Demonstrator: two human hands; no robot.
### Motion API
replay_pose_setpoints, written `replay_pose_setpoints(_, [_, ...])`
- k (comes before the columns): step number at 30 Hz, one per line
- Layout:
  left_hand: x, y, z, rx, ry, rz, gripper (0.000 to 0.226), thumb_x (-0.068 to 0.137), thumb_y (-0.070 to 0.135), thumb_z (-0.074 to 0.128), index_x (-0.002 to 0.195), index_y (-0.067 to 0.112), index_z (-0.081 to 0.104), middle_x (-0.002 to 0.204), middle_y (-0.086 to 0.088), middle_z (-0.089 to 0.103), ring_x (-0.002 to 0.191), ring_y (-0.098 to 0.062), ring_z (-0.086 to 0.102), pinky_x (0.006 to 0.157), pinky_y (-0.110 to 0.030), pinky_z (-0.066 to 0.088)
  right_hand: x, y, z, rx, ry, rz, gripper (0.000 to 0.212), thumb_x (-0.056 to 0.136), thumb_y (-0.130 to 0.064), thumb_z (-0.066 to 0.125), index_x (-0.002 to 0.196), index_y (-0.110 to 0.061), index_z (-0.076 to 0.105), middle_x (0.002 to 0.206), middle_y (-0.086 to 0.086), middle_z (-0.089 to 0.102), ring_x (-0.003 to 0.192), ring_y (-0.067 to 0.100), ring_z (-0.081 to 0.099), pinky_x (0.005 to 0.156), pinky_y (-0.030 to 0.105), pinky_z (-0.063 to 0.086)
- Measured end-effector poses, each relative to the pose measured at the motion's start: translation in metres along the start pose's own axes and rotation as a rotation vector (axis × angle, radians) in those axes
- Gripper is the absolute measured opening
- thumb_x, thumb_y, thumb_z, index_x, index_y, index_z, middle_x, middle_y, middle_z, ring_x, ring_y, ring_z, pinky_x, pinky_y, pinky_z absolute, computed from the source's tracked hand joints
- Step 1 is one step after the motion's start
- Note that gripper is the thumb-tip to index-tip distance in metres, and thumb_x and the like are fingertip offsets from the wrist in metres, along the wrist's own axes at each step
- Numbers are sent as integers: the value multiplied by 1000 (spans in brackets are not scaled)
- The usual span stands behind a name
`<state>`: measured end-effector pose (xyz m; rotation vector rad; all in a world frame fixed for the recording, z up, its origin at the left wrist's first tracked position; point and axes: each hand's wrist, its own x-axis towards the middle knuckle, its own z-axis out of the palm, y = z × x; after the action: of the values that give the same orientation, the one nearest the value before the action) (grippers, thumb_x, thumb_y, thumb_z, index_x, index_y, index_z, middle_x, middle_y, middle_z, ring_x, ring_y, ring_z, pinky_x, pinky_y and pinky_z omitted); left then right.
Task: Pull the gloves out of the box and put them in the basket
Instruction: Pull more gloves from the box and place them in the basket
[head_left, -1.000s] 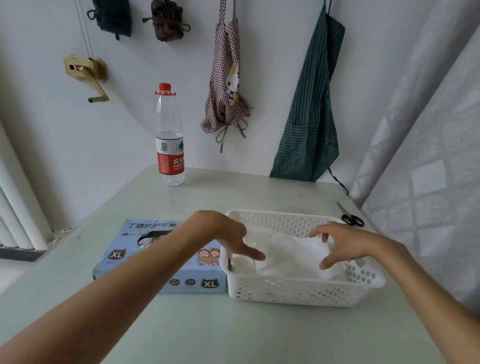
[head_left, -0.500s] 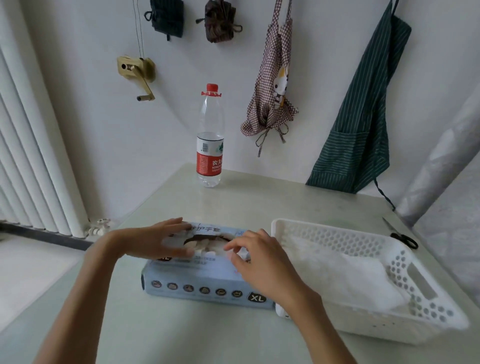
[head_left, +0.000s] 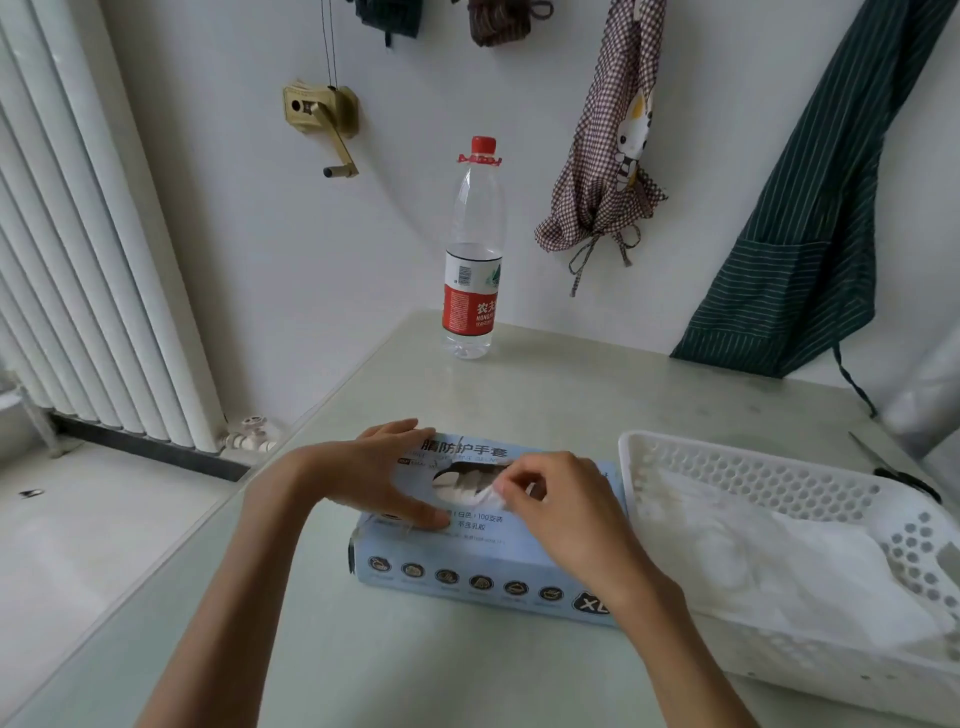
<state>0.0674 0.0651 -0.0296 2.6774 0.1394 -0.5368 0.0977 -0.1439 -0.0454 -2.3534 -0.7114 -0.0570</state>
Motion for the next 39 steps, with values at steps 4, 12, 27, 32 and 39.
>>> replay_pose_setpoints(4, [2,-2,0,11,5,-1,107,70,61,69,150,36,3,158,13,-2,146,-15,3,116,-43,17,4,0,-20,160,285,-18,11,92,-27,59,87,-22,67,81,-15,67,75,-3,61,64,12,48])
replay_pose_setpoints(12, [0,1,-3,15,-8,-8,113,63,68,69,150,34,5,158,13,0,146,-14,3,116,-42,16,0,17,-66,242,236,-2,9,90,-26,61,83,-27,66,79,-16,67,74,-3,62,62,5,42])
replay_pose_setpoints(27, [7,43,1,-297,465,460,86,62,67,65,139,41,37,135,21,49,119,4,47,101,-27,42,-4,-14,-54,387,183,-176,10,90,-28,60,87,-24,69,83,-17,70,85,1,65,77,16,49])
replay_pose_setpoints(32, [14,46,4,-381,625,493,4,80,38,71,82,36,68,80,19,70,75,3,65,74,-25,54,-4,-13,-48,383,204,-105,31,84,-46,60,111,-31,59,95,-20,68,92,-5,61,74,14,47])
replay_pose_setpoints(39, [6,39,-5,-561,482,422,37,62,50,71,89,24,71,87,9,73,80,-3,68,72,-23,57,1,1,-19,78,74,49,24,78,-46,71,97,-30,67,89,-16,69,81,-3,63,73,24,53])
